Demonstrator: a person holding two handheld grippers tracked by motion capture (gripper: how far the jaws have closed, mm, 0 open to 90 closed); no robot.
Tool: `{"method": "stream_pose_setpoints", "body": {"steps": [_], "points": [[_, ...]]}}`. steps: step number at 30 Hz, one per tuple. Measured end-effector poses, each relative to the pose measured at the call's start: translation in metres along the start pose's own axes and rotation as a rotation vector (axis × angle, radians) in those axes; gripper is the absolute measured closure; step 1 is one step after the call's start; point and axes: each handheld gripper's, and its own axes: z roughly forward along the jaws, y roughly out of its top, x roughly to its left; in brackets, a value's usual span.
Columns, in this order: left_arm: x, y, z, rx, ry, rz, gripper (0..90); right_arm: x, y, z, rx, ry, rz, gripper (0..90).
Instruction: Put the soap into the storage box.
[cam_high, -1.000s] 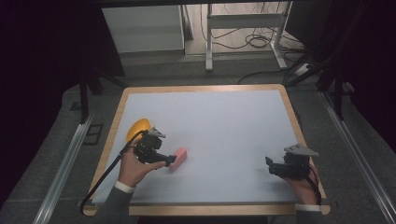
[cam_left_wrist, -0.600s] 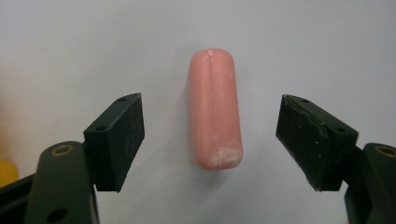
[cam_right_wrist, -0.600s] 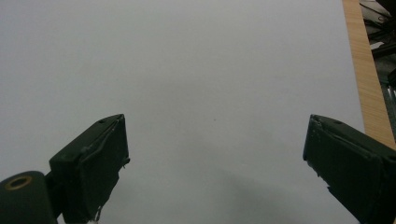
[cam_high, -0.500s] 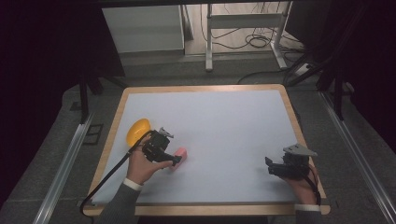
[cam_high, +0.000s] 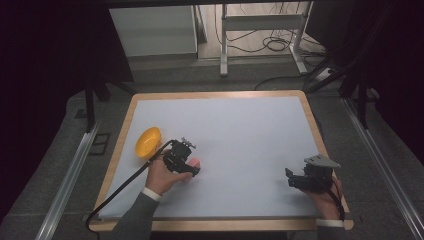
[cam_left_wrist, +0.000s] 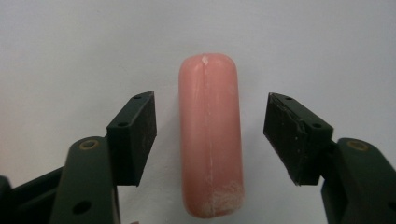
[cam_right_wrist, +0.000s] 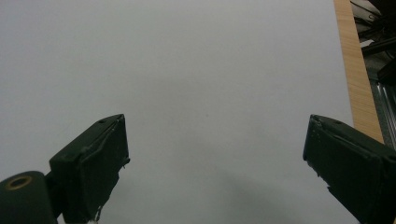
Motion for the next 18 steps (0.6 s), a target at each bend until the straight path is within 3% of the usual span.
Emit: {"method": "stream_pose_setpoints", "body": {"steps": [9,14,18], "points": [[-0.002,-0.001,0.014,0.041,0.020,0.006,45.2,0.000,0.000,0.000,0.001,0.000,-0.005,6.5],[-0.003,-0.003,0.016,0.035,0.038,0.007,58.4,0.000,-0.001,0.001,0.005,-0.007,-0.001,6.5],[-0.002,-0.004,0.015,0.034,0.034,0.005,60.0,0.000,0.000,0.000,0.000,-0.008,-0.002,6.5]]}}
